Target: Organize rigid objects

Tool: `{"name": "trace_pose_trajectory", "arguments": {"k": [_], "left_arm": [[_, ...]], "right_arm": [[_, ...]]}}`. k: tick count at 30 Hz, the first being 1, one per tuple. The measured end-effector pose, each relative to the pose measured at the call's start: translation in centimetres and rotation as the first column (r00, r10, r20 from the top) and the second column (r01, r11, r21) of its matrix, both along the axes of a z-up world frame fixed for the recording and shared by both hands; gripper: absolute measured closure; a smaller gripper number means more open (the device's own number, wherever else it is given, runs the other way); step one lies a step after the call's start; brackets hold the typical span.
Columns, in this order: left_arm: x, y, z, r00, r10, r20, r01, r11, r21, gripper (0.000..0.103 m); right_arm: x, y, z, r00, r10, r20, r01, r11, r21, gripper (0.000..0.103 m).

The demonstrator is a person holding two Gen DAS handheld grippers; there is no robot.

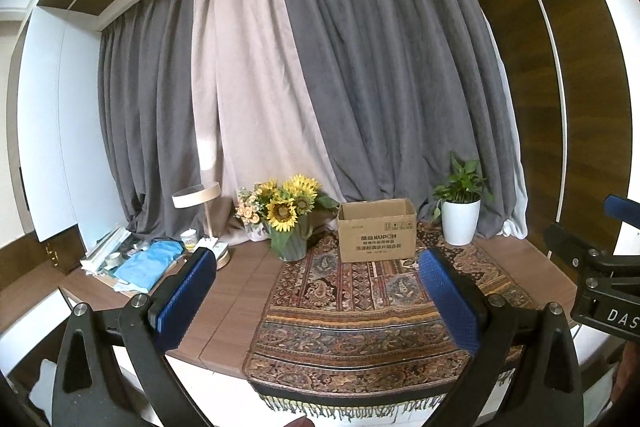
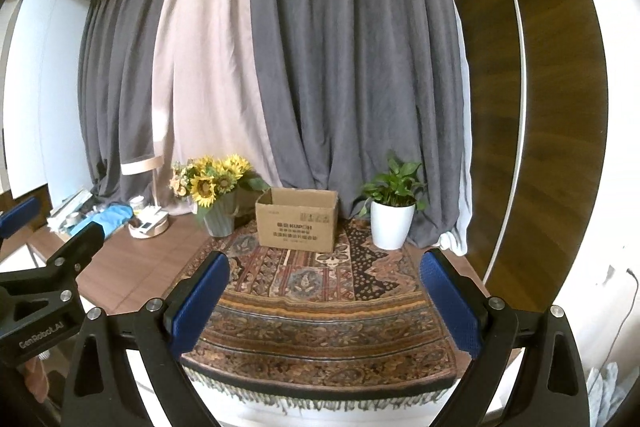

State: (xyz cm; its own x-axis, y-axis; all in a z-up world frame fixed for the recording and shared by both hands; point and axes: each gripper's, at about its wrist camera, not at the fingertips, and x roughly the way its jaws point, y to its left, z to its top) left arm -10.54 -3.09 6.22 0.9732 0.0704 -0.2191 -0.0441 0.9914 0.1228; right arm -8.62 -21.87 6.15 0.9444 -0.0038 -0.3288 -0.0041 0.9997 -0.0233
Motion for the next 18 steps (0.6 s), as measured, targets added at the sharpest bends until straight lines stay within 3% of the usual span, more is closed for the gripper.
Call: {"name": "trace_pose_trajectory", "arguments": {"k": [18], "left_arm": [[-0.7, -1.3, 0.0, 0.999, -0.034, 0.004, 0.034, 0.999, -0.012, 0.000]], "right_arm": [[-1.0, -0.5, 0.4, 1.000, -0.016, 0.010, 0.016, 1.000, -0.007, 0.005]]}}
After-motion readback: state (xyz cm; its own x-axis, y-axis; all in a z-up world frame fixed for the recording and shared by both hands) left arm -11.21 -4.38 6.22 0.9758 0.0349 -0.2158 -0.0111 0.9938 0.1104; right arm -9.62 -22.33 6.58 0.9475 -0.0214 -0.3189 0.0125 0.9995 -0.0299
